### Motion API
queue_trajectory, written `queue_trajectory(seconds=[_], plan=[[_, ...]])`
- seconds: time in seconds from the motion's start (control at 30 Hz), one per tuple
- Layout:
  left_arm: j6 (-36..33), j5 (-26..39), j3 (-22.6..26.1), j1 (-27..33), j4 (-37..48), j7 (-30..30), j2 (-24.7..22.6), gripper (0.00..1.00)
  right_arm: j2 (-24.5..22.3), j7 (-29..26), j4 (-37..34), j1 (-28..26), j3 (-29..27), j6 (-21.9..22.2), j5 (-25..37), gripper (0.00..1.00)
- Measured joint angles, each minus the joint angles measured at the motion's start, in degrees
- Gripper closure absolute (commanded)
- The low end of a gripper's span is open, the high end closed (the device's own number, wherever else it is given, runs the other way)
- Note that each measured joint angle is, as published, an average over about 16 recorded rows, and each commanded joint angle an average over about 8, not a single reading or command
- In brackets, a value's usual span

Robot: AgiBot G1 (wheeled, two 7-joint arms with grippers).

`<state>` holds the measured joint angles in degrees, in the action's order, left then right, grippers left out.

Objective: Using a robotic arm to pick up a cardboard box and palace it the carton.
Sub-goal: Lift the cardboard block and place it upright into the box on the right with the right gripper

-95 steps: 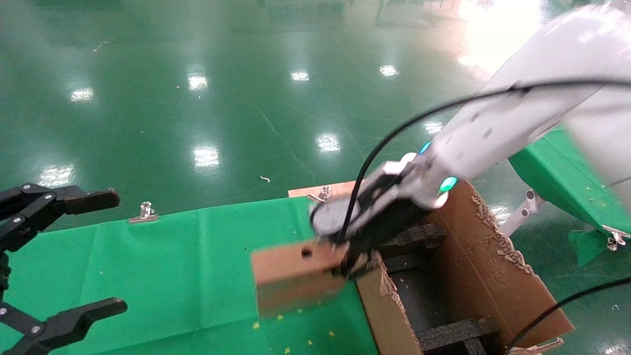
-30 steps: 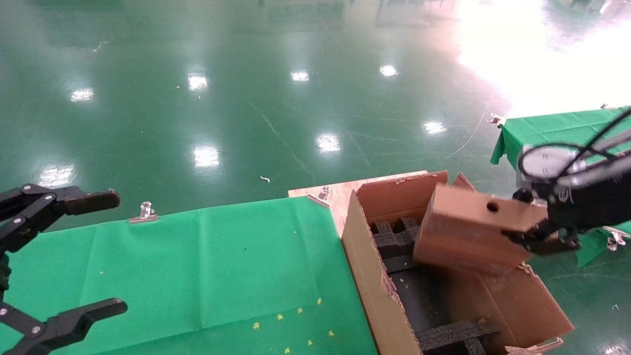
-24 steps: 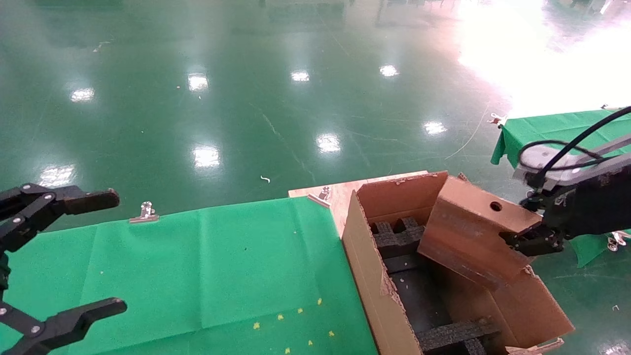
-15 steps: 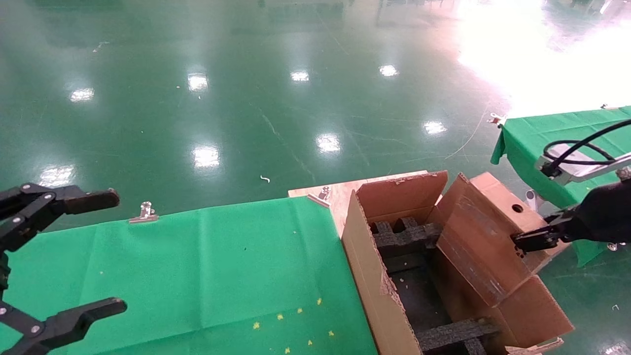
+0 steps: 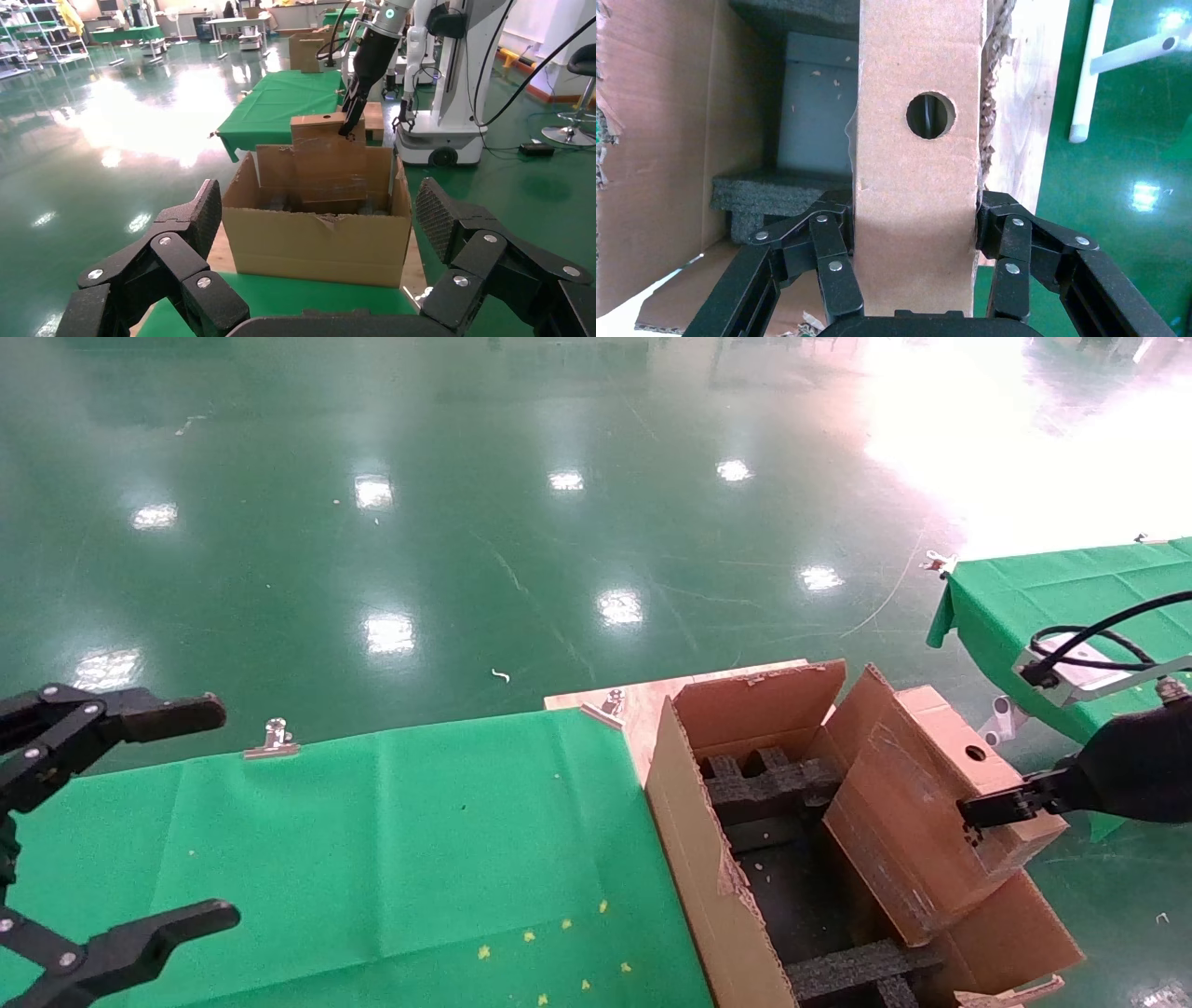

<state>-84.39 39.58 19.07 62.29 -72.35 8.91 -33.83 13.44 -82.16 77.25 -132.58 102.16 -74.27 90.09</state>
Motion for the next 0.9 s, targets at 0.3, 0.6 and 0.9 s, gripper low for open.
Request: queue_trajectory(seconds=[0.3,0.6,0.9], plan=[[0.0,0.0,0.0,0.0,0.0,0.0,0.0,0.0,1.0,-3.2,-0.3,1.3,0.6,2.5,1.5,1.0],[0.0,0.0,0.0,0.0,0.0,0.0,0.0,0.0,2.8,-9.4,0.3,4.2,2.2,7.0,5.1,1.0],[0.0,0.0,0.0,0.0,0.0,0.0,0.0,0.0,4.0,-12.8,0.4,6.8,3.5,10.2,7.1,1.0]])
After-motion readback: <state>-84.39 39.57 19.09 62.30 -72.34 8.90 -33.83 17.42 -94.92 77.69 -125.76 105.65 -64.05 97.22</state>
